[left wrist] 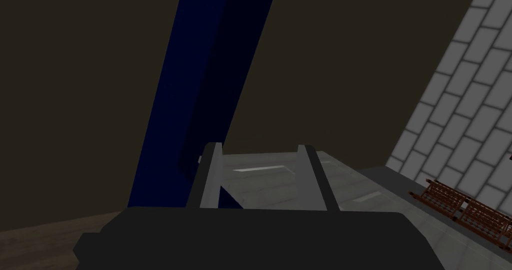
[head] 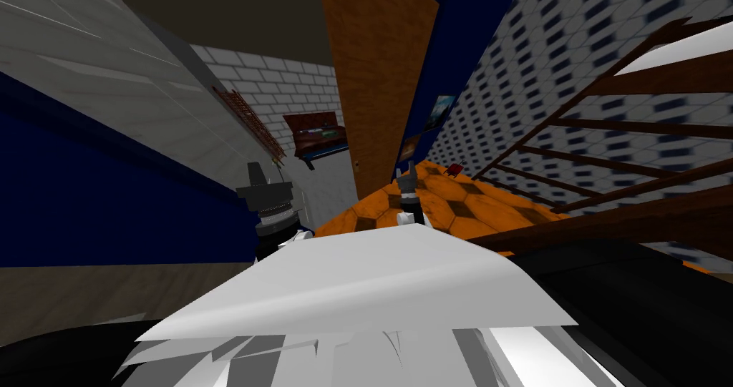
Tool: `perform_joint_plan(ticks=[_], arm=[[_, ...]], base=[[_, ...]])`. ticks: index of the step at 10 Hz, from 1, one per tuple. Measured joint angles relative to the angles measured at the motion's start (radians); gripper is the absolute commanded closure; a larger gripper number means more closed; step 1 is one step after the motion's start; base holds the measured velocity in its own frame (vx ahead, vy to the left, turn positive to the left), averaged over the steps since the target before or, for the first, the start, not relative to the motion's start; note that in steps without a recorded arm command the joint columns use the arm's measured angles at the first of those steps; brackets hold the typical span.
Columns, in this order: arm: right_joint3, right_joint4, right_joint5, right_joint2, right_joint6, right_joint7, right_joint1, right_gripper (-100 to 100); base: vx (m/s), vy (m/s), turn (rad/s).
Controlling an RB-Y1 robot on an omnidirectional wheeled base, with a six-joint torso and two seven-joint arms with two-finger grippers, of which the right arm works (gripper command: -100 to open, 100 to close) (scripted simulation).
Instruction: Push the door open
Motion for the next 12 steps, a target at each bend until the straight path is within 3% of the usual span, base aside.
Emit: perform_joint_plan(ticks=[4, 6, 12], arm=[[0.023, 0.100, 0.010, -0.018, -0.018, -0.011, -0.041, -100], [0.038, 0.147, 0.019, -0.014, -0.027, -0.007, -0.061, -100], [0.074, 0.302, 0.035, -0.034, -0.058, -0.021, -0.122, -100]], base=[[0.066, -0.004, -0.003], [0.056, 0.007, -0.006], [0.068, -0.008, -0.004]])
